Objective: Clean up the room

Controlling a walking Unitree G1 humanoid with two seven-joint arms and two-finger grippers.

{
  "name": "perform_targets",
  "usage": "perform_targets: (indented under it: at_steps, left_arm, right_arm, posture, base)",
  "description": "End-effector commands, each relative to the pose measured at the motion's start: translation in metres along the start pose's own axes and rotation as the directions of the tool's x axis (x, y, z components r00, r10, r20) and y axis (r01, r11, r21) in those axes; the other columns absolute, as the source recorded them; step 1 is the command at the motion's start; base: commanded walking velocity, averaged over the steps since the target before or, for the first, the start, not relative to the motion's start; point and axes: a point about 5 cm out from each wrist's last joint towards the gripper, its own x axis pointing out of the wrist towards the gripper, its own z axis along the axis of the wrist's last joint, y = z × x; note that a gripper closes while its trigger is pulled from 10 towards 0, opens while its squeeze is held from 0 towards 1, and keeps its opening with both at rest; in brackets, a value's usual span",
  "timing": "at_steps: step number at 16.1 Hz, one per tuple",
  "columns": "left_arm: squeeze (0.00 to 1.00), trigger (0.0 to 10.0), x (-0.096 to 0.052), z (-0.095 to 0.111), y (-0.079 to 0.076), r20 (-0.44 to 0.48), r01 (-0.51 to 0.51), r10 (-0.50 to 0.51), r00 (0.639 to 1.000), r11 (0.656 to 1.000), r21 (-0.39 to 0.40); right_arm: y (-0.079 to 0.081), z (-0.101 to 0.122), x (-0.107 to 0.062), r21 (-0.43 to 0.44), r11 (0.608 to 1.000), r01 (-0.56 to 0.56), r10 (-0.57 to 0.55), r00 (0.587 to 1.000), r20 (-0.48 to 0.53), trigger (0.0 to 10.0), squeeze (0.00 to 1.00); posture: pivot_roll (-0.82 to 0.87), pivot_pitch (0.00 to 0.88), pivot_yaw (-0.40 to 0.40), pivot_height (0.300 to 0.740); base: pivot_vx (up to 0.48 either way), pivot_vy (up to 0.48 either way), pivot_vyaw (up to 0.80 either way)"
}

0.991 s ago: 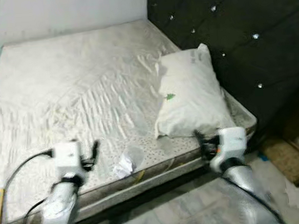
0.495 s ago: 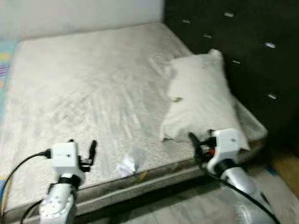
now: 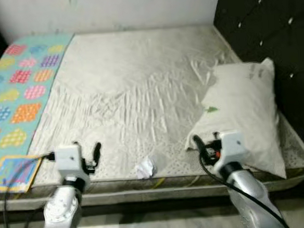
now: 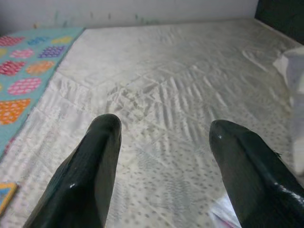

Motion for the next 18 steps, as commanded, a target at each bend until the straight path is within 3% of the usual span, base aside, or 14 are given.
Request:
perform_targets:
  at_steps: [1, 18]
  left_arm:
    - [0.0, 10.0, 0.0001, 0.0006, 0.0048, -0.006, -0.006, 0.006, 1.0, 1.0, 0.012]
    - [0.0, 10.0, 0.0004, 0.0013, 0.0037, -0.008, 0.003, -0.003, 1.0, 1.0, 0.007]
  right_arm:
    - [0.0012, 0.0008, 0.0005, 0.014, 1.0, -0.002, 0.002, 1.0, 0.004, 10.0, 0.0]
    - [0.0017, 0.0009, 0.0009, 0.018, 1.0, -0.006, 0.006, 1.0, 0.0, 10.0, 0.0]
  posture:
    - [-0.08, 0.121, -0.069, 0.74]
    - [-0.08, 0.127, -0.069, 0.74]
  base:
    - [0.0, 0.0, 0.0]
    - [0.0, 0.0, 0.0]
